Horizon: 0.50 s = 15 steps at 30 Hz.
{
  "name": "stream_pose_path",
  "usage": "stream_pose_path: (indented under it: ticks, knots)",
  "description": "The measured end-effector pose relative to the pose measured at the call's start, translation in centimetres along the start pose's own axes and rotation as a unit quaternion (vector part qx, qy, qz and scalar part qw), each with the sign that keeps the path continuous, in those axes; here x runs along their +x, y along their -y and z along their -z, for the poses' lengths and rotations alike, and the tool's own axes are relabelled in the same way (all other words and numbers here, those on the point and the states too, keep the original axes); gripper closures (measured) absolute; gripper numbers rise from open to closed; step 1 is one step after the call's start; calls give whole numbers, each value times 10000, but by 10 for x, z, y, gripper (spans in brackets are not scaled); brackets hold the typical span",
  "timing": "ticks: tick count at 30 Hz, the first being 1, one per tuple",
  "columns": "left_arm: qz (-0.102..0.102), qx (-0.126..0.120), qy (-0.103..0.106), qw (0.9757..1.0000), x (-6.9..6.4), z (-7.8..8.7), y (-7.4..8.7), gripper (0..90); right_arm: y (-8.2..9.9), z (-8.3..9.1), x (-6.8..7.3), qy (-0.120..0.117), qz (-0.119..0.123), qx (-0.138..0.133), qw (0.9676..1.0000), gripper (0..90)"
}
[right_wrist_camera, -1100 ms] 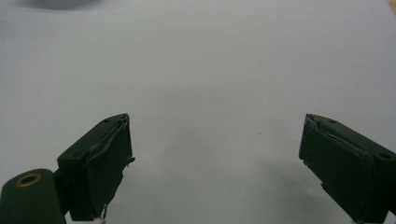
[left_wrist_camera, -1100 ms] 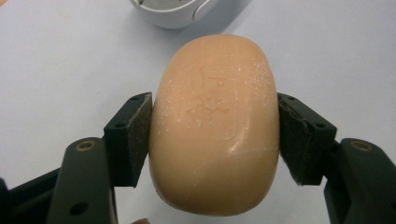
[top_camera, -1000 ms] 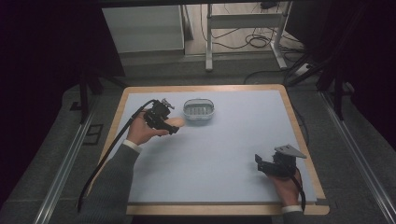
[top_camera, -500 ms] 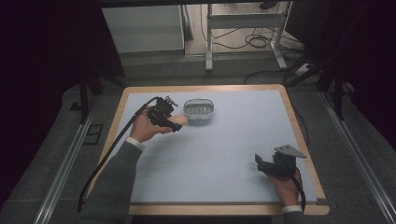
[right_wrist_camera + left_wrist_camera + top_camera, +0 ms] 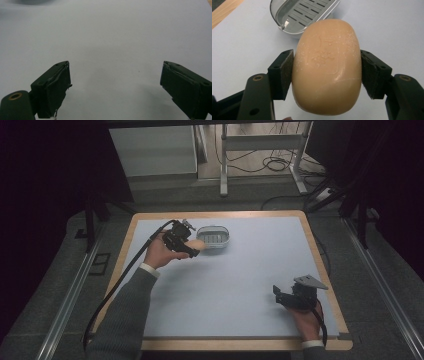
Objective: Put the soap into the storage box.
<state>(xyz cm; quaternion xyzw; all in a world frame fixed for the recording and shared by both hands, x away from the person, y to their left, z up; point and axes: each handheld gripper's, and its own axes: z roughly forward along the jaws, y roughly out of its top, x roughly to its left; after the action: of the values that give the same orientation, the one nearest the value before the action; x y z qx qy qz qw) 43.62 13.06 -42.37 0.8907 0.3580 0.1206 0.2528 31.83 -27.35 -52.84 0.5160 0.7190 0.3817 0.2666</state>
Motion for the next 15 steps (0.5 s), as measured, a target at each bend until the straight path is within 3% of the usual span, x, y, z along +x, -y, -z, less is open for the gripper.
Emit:
stream_pose_path:
  ticks: [15]
  knots:
    - [-122,73,4,9999,-1,-6,-16,336,0,0,0,7,-1,1,10000,99]
